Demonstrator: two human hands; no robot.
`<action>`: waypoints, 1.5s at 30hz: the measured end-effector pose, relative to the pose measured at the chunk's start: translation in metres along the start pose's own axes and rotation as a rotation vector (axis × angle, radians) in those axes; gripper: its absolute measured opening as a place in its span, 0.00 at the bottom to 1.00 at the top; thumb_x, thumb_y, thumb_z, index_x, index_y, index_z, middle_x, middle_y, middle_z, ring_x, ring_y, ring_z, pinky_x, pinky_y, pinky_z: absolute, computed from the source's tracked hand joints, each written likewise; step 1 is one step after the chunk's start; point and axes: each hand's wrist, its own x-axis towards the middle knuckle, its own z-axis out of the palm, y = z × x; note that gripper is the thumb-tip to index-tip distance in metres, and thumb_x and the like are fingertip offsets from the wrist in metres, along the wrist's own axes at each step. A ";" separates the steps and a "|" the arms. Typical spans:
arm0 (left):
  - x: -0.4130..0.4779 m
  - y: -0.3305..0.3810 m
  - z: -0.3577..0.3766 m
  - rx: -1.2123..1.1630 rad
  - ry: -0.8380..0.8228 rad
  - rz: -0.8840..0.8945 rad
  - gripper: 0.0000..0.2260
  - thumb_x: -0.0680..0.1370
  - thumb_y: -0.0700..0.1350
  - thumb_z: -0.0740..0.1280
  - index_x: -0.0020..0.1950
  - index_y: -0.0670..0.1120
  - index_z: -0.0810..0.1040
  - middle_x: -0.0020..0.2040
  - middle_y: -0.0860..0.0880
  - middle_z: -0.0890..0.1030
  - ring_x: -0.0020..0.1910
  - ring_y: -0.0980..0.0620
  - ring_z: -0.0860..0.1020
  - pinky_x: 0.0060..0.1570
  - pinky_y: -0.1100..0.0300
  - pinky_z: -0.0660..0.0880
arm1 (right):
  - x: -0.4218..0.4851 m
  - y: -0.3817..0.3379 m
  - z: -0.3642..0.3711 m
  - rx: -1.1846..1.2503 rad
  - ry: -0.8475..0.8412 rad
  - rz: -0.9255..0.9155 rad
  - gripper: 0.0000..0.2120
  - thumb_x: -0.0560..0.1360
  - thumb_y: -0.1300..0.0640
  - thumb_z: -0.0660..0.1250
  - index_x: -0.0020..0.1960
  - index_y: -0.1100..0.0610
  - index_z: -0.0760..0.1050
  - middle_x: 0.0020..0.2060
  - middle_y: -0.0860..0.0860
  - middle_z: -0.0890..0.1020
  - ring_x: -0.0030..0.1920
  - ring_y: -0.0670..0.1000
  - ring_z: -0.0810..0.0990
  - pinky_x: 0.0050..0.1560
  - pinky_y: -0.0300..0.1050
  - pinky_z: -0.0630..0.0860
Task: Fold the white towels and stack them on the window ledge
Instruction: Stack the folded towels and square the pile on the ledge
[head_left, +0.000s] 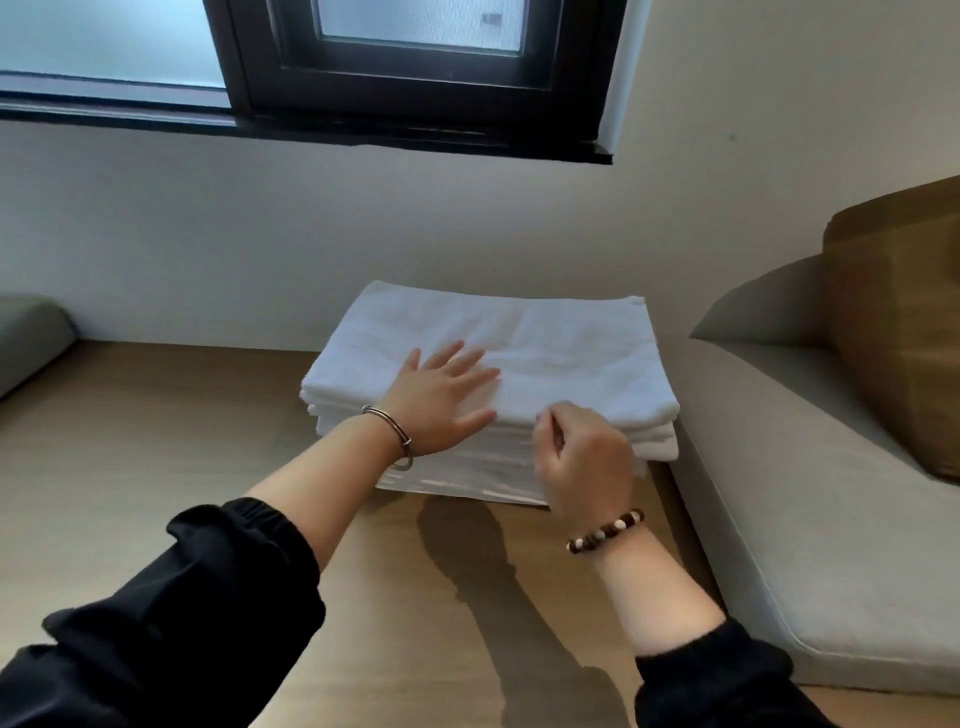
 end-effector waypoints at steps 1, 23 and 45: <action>-0.002 -0.008 0.000 0.006 0.025 -0.060 0.24 0.81 0.60 0.51 0.77 0.58 0.54 0.78 0.55 0.49 0.77 0.53 0.44 0.74 0.44 0.43 | 0.010 -0.005 0.007 -0.034 0.007 -0.107 0.14 0.77 0.55 0.56 0.43 0.58 0.79 0.36 0.52 0.81 0.37 0.50 0.77 0.38 0.41 0.72; 0.035 -0.061 -0.022 0.125 0.014 -0.250 0.23 0.83 0.54 0.46 0.78 0.56 0.48 0.79 0.52 0.44 0.77 0.46 0.41 0.72 0.42 0.43 | 0.119 -0.006 0.101 -0.407 -0.863 0.075 0.26 0.81 0.43 0.44 0.78 0.47 0.45 0.78 0.50 0.44 0.77 0.53 0.43 0.73 0.61 0.43; 0.088 -0.083 0.020 -0.026 -0.155 -0.392 0.25 0.80 0.61 0.44 0.77 0.61 0.45 0.78 0.55 0.46 0.77 0.49 0.43 0.71 0.36 0.43 | 0.140 0.032 0.138 -0.434 -0.982 0.247 0.27 0.80 0.43 0.41 0.78 0.49 0.46 0.77 0.50 0.46 0.77 0.53 0.45 0.72 0.62 0.42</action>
